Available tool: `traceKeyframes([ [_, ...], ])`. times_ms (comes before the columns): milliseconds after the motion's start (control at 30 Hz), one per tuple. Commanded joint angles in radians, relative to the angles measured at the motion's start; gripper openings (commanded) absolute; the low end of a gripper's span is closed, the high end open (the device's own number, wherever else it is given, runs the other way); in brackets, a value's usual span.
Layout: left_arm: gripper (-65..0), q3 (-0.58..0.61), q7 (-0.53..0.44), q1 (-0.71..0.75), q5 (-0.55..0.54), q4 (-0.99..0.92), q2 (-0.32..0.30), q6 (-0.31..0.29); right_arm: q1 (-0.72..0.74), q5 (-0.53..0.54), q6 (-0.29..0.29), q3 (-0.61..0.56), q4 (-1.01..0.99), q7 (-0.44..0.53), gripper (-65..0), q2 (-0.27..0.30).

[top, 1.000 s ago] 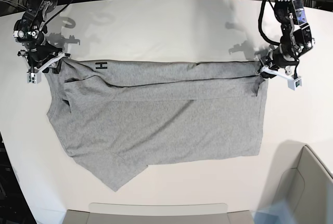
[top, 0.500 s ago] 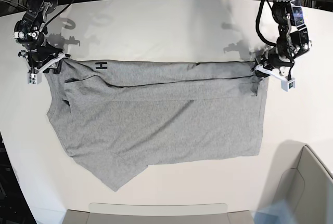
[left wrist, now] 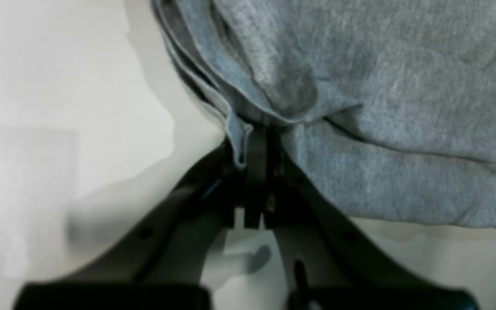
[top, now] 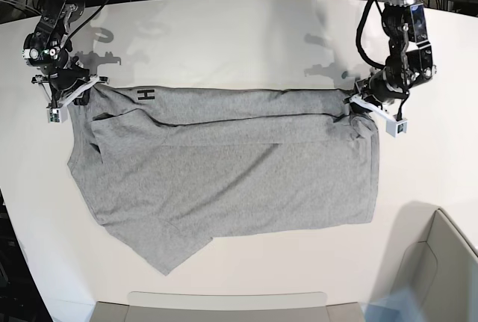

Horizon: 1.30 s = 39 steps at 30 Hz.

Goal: Fold the T-shirt properly
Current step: 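Drag the shirt toward the robot with both grippers, then release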

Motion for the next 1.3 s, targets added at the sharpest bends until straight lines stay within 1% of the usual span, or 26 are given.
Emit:
traceKeyframes([
  [0,-65.0,-0.005,0.019,0.017,0.02,0.007,-0.022,0.008,0.004,-0.002,0.01,0.007,0.015,-0.027,-65.0,0.014],
  [67,-65.0,-0.014,0.019,0.039,0.018,0.01,-0.027,0.009,0.001,-0.002,0.01,0.007,0.027,-0.039,-65.0,0.014],
  [167,-65.0,-0.083,0.025,0.068,0.017,0.01,-0.025,0.008,-0.036,-0.002,0.012,0.001,0.048,-0.037,-65.0,0.014],
  [300,-65.0,-0.143,0.027,0.114,0.015,0.01,-0.028,0.005,-0.078,-0.002,0.012,-0.014,0.099,-0.039,-65.0,-0.009],
  [600,-65.0,-0.15,0.027,0.163,0.018,0.01,-0.03,0.005,-0.111,-0.002,0.012,-0.017,0.113,-0.039,-65.0,-0.014],
  [733,-65.0,-0.154,0.019,0.201,0.015,0.01,-0.071,0.005,-0.13,-0.002,0.012,-0.022,0.12,-0.039,-65.0,-0.012],
  [800,-65.0,-0.155,0.019,0.215,0.018,0.01,-0.08,0.005,-0.15,-0.002,0.012,-0.031,0.148,-0.039,-65.0,-0.015],
  [867,-65.0,-0.181,0.019,0.238,0.014,0.01,-0.096,0.005,-0.177,-0.002,0.012,-0.059,0.174,-0.036,-65.0,-0.038],
  [1033,-65.0,-0.239,0.019,0.279,0.017,0.01,-0.097,0.003,-0.223,-0.002,0.012,-0.068,0.234,-0.034,-65.0,-0.083],
  [1267,-65.0,-0.25,0.019,0.336,0.018,0.01,-0.099,0.003,-0.266,-0.002,0.012,-0.066,0.243,-0.034,-65.0,-0.083],
])
